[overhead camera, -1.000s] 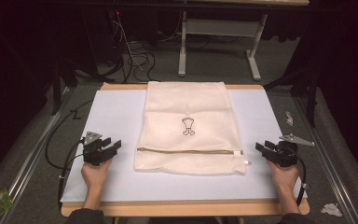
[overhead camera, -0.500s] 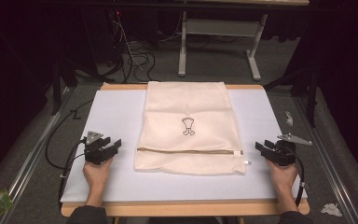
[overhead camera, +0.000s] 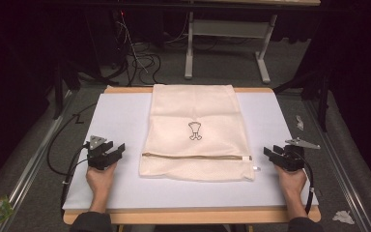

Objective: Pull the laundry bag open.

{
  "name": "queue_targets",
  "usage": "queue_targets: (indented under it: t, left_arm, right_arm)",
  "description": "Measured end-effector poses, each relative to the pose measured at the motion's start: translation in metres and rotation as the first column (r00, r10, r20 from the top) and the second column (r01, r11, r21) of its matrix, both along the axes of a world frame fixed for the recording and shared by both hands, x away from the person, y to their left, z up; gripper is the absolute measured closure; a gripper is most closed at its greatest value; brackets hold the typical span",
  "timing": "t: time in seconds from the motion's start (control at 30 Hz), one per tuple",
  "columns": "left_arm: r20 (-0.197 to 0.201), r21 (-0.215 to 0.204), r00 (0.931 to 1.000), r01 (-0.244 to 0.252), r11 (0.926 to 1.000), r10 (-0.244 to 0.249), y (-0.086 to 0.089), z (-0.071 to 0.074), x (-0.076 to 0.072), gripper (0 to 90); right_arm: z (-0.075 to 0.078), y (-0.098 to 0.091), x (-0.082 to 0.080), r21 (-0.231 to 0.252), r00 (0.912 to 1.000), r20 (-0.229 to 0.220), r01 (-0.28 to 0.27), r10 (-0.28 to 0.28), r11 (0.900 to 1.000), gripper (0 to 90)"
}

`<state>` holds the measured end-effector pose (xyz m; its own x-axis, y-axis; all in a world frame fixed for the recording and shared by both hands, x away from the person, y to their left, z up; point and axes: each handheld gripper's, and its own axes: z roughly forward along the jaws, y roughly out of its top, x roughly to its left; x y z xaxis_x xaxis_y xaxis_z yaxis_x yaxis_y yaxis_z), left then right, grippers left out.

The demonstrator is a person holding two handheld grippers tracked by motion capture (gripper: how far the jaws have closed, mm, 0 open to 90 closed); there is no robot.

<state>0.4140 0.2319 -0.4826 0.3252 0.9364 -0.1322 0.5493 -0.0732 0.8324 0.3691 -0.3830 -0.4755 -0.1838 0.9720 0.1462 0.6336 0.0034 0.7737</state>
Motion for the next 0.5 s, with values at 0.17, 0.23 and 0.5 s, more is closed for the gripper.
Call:
queue_targets:
  t: [0.17, 0.23, 0.5]
  left_arm:
    - [-0.009, 0.024, 0.9999, 0.005, 0.9997, -0.005, -0.0023, -0.0009, 0.0007, 44.7]
    - [-0.007, 0.044, 0.9999, 0.014, 0.9989, -0.013, -0.0045, -0.0012, 0.0006, 43.6]
    - [-0.001, 0.064, 0.9997, 0.026, 0.9976, -0.026, -0.0066, -0.0017, -0.0007, 40.8]
  right_arm:
    - [-0.0009, 0.0000, -0.0010, 0.001, 1.0000, 0.006, -0.002, 0.002, 1.0000, 51.0]
    - [-0.0013, -0.0006, -0.0010, 0.013, 1.0000, 0.002, 0.007, -0.007, 0.9999, 50.4]
    - [-0.0019, 0.0053, -0.0031, -0.056, 0.9997, 0.019, 0.015, -0.014, 0.9983, 46.7]
